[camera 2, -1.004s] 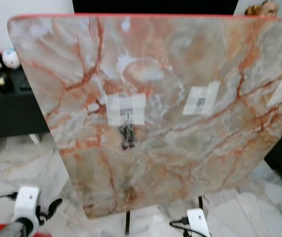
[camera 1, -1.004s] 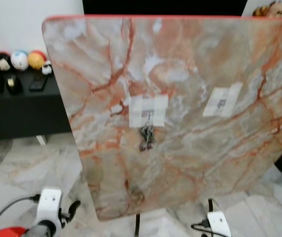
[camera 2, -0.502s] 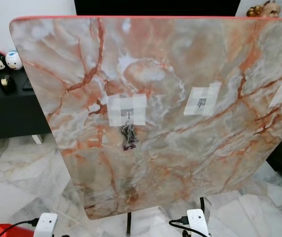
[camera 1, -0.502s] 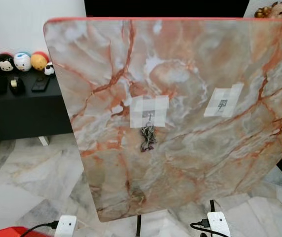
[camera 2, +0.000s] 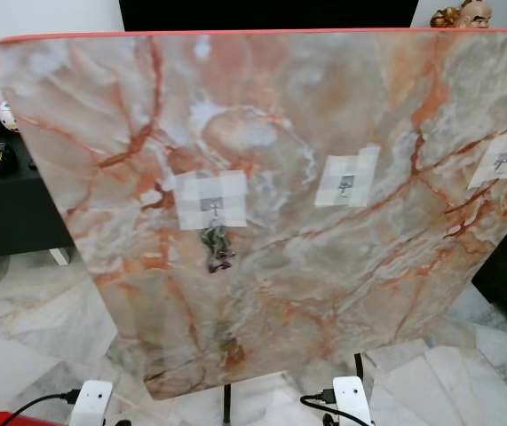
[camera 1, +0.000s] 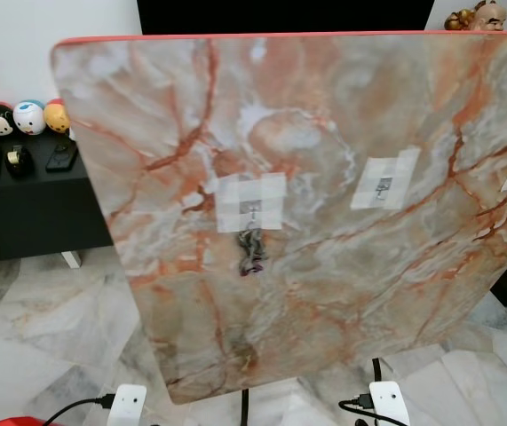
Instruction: Hang keys on a hook
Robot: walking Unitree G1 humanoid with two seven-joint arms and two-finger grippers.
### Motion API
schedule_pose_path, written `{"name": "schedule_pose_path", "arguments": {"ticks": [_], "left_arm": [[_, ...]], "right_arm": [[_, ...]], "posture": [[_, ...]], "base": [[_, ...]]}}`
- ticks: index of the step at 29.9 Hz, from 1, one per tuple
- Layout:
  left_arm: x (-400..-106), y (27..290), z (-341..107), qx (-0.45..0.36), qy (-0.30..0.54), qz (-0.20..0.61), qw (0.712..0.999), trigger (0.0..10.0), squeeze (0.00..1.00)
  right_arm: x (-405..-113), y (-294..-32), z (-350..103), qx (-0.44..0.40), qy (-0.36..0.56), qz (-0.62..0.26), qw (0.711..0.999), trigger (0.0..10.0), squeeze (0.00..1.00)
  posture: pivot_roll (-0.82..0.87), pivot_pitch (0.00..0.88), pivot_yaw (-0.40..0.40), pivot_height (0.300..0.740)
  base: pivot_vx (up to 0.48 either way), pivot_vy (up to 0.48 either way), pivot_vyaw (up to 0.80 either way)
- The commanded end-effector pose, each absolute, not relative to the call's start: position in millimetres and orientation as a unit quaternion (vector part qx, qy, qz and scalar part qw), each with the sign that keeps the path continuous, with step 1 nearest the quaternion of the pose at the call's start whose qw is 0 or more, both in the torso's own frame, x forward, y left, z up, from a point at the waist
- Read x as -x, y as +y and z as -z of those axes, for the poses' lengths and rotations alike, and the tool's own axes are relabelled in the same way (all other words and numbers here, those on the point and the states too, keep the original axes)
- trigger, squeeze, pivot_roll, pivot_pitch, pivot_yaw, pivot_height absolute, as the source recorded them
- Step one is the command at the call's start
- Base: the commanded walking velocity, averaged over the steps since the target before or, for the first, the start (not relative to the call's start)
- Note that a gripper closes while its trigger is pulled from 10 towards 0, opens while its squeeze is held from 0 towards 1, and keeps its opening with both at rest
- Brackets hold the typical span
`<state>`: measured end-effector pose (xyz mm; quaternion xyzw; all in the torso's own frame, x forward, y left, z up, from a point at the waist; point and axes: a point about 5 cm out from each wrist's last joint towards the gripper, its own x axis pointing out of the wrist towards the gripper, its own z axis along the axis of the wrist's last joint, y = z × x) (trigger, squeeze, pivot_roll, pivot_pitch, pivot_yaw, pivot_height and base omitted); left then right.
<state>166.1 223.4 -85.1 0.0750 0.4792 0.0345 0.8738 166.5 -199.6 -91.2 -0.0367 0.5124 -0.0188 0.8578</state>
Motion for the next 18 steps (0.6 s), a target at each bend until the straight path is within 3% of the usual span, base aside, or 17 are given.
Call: {"name": "schedule_pose_path", "arguments": {"ticks": [1,3,9,18], "left_arm": [[-152.5,228.1,89.9,-0.069,0.496,-0.044,0.865,10.0,0.00],[-145.0,231.7,91.9,-0.067,0.502,-0.046,0.861,10.0,0.00],[-129.0,243.8,94.1,-0.065,0.513,-0.052,0.854,10.0,0.00],[-134.4,238.4,93.6,-0.069,0.505,-0.048,0.859,10.0,0.00]], "right_arm": [[-168.8,-200.7,90.1,0.040,0.512,0.016,0.858,10.0,0.00],[-168.9,-200.5,90.0,0.041,0.511,0.011,0.859,10.0,0.00],[-168.3,-200.6,90.2,0.050,0.513,-0.001,0.857,10.0,0.00],[-167.9,-200.5,90.4,0.055,0.517,-0.008,0.854,10.0,0.00]], "posture": [[0.09,0.000,-0.085,0.740],[0.09,0.000,-0.086,0.740],[0.09,0.000,-0.088,0.740],[0.09,0.000,-0.090,0.740]], "base": [[0.000,0.000,0.00],[0.000,0.000,0.00],[0.000,0.000,0.80],[0.000,0.000,0.80]]}}
